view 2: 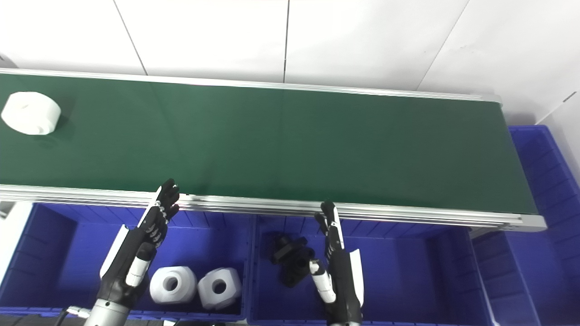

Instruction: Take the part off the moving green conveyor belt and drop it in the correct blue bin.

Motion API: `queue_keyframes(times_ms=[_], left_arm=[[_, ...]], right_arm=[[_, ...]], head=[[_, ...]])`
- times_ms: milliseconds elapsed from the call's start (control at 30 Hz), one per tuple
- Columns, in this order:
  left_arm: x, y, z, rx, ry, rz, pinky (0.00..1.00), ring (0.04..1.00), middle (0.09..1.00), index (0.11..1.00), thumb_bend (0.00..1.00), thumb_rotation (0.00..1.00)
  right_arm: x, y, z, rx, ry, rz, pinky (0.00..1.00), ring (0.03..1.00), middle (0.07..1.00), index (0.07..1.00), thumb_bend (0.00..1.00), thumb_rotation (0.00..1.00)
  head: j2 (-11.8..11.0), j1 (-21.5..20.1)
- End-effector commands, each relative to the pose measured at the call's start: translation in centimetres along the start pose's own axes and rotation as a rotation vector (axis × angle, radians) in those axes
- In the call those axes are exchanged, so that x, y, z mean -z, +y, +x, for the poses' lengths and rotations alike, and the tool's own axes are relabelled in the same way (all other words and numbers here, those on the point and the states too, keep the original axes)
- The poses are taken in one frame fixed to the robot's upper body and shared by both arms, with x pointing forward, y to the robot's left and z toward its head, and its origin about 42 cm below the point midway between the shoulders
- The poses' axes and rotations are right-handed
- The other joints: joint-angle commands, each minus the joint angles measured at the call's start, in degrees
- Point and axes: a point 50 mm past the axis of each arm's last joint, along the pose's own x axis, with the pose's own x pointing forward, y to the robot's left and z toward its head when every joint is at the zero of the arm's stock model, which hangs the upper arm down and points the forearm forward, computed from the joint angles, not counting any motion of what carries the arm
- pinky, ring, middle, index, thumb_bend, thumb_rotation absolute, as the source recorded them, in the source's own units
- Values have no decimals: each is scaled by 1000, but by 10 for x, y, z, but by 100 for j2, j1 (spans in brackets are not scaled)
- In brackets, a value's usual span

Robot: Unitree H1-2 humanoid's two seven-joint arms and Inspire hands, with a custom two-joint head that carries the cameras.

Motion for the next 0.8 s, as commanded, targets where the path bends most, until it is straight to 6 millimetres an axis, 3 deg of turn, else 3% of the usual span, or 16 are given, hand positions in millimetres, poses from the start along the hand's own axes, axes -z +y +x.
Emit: queue_keyframes(times_ms=[0, 167, 767], left_arm=[[-11, -2, 2, 12, -52, -2, 996, 1000, 1000, 1000, 953, 953], [-11, -4, 0, 18, -46, 9, 988, 1000, 1000, 1000, 963, 956], [-12, 3, -24, -50, -13, 0, 1000, 1000, 1000, 1000, 935, 981]], right_arm=[[-7, 5, 5, -25, -55, 7, 966, 927, 960, 1000, 901, 1000], [-3, 8, 12, -59, -52, 1, 920, 902, 949, 997, 910, 1000], [0, 6, 15, -75, -47, 18, 928, 913, 957, 1000, 887, 1000]], head=[[9, 21], [20, 73], [-43, 196]])
